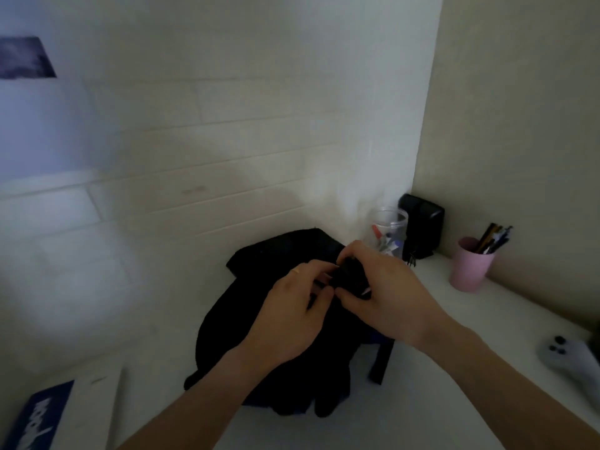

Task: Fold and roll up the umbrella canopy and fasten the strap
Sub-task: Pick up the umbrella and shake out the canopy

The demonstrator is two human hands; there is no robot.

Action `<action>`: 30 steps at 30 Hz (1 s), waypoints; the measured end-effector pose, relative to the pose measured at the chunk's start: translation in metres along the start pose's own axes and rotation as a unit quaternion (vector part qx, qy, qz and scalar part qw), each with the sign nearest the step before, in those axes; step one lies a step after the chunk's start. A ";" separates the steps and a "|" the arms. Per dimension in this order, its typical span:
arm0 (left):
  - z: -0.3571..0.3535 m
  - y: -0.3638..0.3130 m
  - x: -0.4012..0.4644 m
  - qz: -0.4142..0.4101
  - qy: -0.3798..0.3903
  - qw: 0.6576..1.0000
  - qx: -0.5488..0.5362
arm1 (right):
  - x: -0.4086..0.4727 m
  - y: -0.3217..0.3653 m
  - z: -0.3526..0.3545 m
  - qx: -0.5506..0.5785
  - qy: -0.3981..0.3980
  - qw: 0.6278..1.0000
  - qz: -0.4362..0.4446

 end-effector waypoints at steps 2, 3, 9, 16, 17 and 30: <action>-0.019 -0.008 -0.019 -0.038 0.019 0.998 0.050 | -0.034 0.000 -0.004 -0.017 0.003 1.000 -0.020; -0.029 -0.012 -0.030 -0.052 0.029 0.995 0.075 | -0.052 -0.001 -0.009 -0.029 0.003 0.999 -0.032; -0.080 -0.031 -0.116 -0.098 -0.056 0.948 0.296 | -0.156 -0.011 -0.055 -0.071 0.012 0.981 -0.182; -0.093 -0.001 -0.154 0.048 -0.091 0.933 0.346 | -0.214 -0.020 -0.095 -0.092 -0.003 0.963 -0.254; -0.099 0.010 -0.156 0.075 -0.044 0.940 0.330 | -0.215 -0.021 -0.100 -0.105 -0.009 0.963 -0.250; -0.063 0.009 -0.153 0.071 -0.139 0.921 0.356 | -0.161 -0.006 -0.101 -0.074 -0.054 0.974 -0.208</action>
Point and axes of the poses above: each hand's wrist, its own x-axis towards the middle knuckle, its own z-axis out of the back of the hand, y = z × x, the point moved 1 cm from there along x, towards the middle knuckle, and after that the axes turned 12 degrees about y, right-handed, at the moved point
